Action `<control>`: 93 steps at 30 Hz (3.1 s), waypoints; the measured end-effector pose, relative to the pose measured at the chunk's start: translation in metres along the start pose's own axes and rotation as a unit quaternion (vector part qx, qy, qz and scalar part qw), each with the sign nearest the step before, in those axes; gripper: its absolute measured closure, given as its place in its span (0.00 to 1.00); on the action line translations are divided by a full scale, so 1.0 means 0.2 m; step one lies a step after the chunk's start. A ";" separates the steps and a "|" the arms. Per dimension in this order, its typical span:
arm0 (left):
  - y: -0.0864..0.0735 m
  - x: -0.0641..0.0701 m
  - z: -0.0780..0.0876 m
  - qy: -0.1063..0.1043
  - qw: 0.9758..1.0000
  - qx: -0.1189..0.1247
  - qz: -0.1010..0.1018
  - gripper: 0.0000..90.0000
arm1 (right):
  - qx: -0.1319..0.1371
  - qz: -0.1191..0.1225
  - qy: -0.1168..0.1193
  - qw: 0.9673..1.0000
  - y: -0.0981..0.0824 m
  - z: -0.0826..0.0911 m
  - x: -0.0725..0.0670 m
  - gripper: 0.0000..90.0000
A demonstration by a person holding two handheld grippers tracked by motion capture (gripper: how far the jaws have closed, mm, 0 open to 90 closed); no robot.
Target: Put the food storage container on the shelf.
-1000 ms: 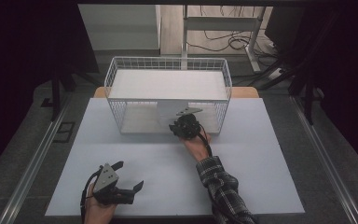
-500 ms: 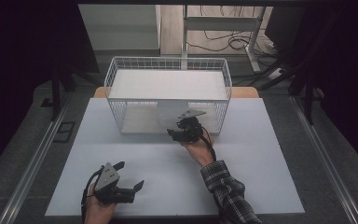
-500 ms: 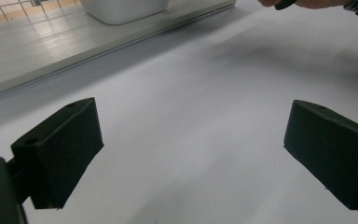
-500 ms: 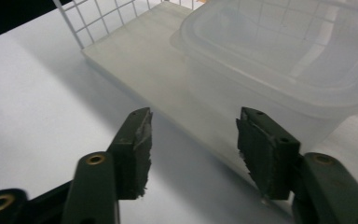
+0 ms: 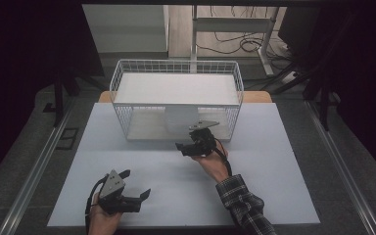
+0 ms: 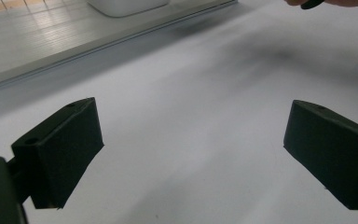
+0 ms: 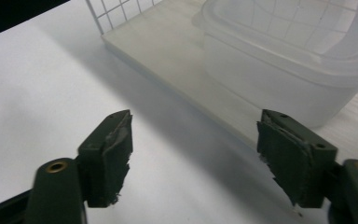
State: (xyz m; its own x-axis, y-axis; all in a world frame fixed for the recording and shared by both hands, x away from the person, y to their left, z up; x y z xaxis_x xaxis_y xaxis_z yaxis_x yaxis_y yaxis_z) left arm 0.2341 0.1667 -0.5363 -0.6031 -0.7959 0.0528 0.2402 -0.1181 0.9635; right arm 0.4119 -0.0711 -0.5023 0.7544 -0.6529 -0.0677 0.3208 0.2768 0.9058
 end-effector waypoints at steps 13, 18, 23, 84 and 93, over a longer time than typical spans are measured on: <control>0.00 0.01 -0.01 -0.005 1.000 -0.005 0.008 0.03 | 0.002 0.002 0.009 1.000 -0.04 0.11 -0.03 0.14; 0.00 0.01 -0.01 -0.010 1.000 -0.005 0.012 0.03 | -0.001 0.003 0.007 1.000 -0.06 0.13 -0.04 0.10; 0.00 0.01 -0.01 -0.013 1.000 -0.006 0.016 0.02 | -0.001 0.003 0.007 1.000 -0.08 0.18 -0.05 0.07; -0.01 -0.11 0.17 0.021 0.999 -0.022 0.008 0.02 | 0.021 -0.008 -0.068 0.997 -0.35 0.87 -0.05 0.00; -0.03 -0.14 0.24 0.040 0.999 -0.018 0.013 0.02 | 0.024 -0.019 -0.101 0.994 -0.43 1.01 -0.01 0.00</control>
State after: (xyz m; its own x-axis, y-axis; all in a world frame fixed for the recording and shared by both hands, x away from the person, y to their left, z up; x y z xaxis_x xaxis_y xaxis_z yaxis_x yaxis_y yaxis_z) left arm 0.2121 0.2181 -0.5311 -0.5343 -0.8435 0.0554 0.2833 -0.1169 0.9519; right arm 0.2674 -0.2367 -0.4946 0.6102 -0.7919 -0.0204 0.3154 0.2192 0.9233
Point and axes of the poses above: each handheld gripper's, and its own axes: z roughly backward along the jaws, y roughly out of its top, x roughly to its right, the point moved 3 cm from there along -z, roughly forward along the jaws, and after that the axes turned 13 degrees about x, right-handed, at the moved point
